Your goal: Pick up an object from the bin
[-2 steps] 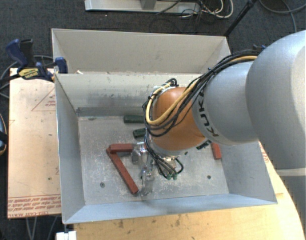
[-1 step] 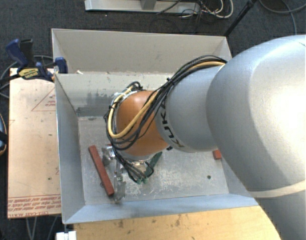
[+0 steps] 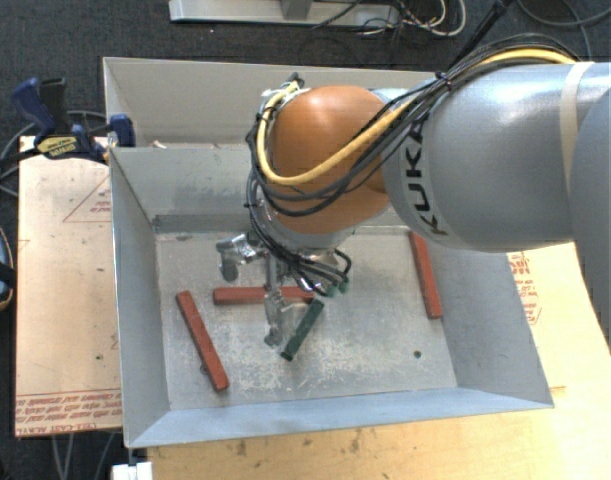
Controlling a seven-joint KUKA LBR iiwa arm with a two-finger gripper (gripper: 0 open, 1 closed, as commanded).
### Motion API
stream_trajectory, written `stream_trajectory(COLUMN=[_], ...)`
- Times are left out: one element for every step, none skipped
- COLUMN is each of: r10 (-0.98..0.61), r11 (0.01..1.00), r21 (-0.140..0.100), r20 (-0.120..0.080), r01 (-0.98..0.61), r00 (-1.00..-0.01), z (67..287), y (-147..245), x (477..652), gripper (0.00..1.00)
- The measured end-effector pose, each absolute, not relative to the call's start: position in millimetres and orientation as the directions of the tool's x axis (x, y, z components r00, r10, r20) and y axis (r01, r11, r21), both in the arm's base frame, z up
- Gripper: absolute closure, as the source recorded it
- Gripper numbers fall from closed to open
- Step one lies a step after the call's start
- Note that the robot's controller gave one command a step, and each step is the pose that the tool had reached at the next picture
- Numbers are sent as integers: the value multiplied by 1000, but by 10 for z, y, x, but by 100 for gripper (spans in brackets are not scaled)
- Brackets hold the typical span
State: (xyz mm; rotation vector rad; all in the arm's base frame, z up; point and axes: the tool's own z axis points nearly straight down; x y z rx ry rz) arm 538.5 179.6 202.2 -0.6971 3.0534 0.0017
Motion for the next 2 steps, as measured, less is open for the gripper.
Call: stream_trajectory(r10=[-483,-487], r11=[875,873], r21=[0,1], r20=[2,-2], r01=[-483,-487], r00=[-875,-873], z=[813,858], y=[1048,1089], x=[6024,6024], gripper=[0,100])
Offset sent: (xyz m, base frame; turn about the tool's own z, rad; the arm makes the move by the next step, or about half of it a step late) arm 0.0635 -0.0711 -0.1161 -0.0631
